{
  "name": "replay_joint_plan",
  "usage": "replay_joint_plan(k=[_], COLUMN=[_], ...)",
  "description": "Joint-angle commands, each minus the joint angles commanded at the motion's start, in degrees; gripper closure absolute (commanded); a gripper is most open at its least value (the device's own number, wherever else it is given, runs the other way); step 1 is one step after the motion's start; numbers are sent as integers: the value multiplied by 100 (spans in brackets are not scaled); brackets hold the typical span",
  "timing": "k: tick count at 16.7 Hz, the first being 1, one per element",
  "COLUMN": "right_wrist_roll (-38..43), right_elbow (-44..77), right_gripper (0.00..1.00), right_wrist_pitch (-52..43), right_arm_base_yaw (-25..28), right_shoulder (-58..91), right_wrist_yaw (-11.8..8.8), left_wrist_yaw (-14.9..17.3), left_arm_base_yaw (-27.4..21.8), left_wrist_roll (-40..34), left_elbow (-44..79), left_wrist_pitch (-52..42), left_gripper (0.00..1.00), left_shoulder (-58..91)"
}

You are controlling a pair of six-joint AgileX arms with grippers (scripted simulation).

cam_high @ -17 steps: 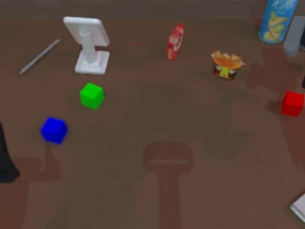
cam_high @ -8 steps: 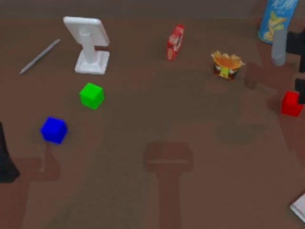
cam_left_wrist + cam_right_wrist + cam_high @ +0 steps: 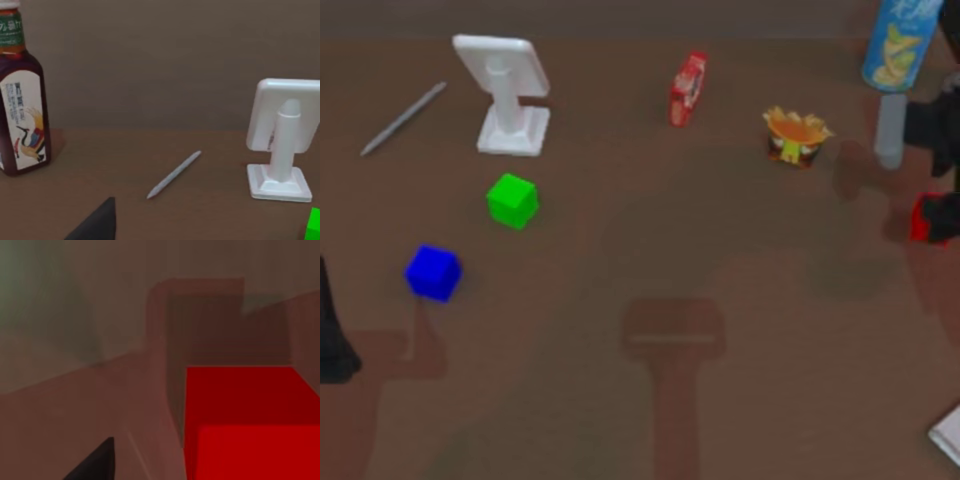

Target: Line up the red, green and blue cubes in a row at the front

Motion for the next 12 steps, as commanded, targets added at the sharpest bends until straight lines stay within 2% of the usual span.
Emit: replay_joint_plan(k=[3,8,12], right_wrist_roll=[9,7,7], right_elbow=[-440,-548,-548], right_gripper=[0,0,30], right_wrist_pitch=[639,770,770], right_arm_base_yaw=[8,9,9], right_shoulder=[200,260,260], right_wrist_yaw=[2,3,3], left_wrist_yaw=[0,0,0], left_arm_base_yaw=[0,0,0], left_wrist_roll=[0,0,0], left_elbow=[0,0,0], left_wrist_pitch=[0,0,0], left_gripper=[0,0,0], left_shoulder=[0,0,0])
